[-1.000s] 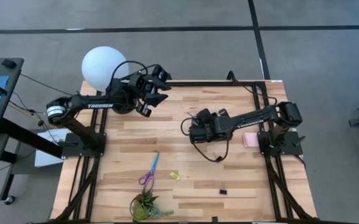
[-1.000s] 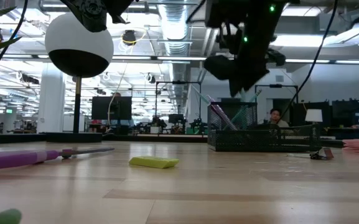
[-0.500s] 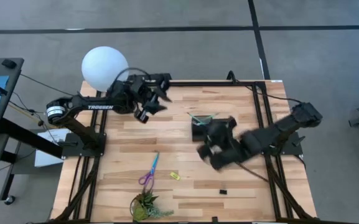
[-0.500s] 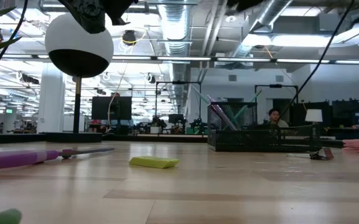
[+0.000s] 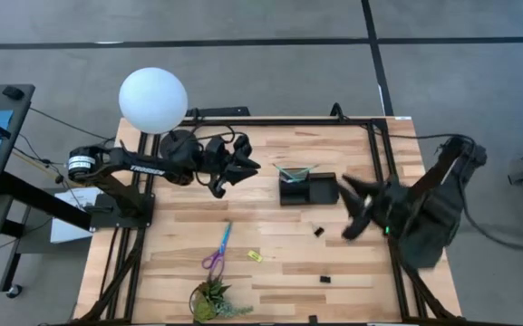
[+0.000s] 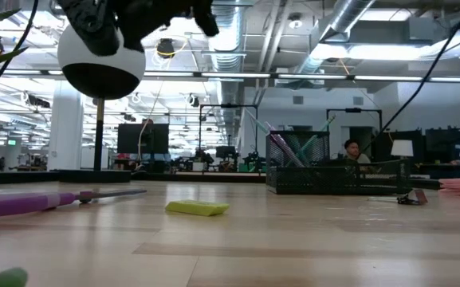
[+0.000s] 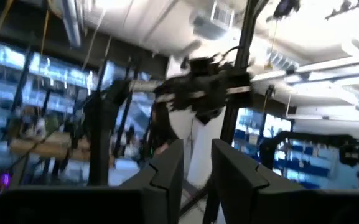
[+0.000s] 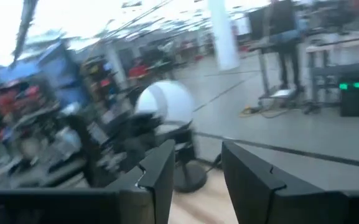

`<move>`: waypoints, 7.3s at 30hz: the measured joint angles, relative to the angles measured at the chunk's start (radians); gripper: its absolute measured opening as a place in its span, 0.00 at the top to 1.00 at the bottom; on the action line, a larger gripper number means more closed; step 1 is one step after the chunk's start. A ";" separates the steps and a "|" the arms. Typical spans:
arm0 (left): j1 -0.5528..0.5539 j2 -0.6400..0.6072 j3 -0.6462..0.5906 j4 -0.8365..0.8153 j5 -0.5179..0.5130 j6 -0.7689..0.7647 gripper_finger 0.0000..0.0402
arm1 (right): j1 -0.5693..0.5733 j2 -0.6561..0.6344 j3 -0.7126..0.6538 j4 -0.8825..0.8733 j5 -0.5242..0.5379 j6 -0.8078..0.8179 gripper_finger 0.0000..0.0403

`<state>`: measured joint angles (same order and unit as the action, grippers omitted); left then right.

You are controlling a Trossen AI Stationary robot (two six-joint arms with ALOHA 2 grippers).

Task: Pick and place office supplies into organizer
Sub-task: Put the green eraser into the black desk organizer, then put the violet scissors into the black desk organizer

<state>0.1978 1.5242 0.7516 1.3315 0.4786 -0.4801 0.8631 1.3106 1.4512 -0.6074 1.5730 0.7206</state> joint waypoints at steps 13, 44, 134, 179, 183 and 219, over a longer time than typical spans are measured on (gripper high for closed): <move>-0.054 0.000 0.192 0.024 0.129 0.029 0.82 | -0.213 -0.028 -0.001 0.149 -0.373 -0.641 0.68; -0.222 -0.003 0.407 -0.869 -0.010 0.887 0.82 | -0.134 0.060 -0.001 -0.210 -0.262 -0.275 0.68; -0.491 0.565 -0.071 -0.461 -0.415 0.406 0.86 | -0.030 0.085 -0.308 -0.244 -0.398 0.395 0.68; -0.181 0.526 0.371 -0.821 -0.677 0.646 0.68 | -0.026 0.085 -0.308 -0.197 -0.397 0.344 0.68; -0.180 0.526 0.371 -0.821 -0.677 0.645 0.62 | -0.026 0.085 -0.308 -0.193 -0.397 0.344 0.68; -0.388 0.404 0.372 -1.110 -0.565 0.571 0.65 | -0.086 0.429 -0.393 -0.206 -0.865 0.852 0.68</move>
<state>-0.1905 1.9278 1.1233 0.2218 -0.0859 0.0910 0.7769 1.7395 1.0584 -0.8130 0.7082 1.5728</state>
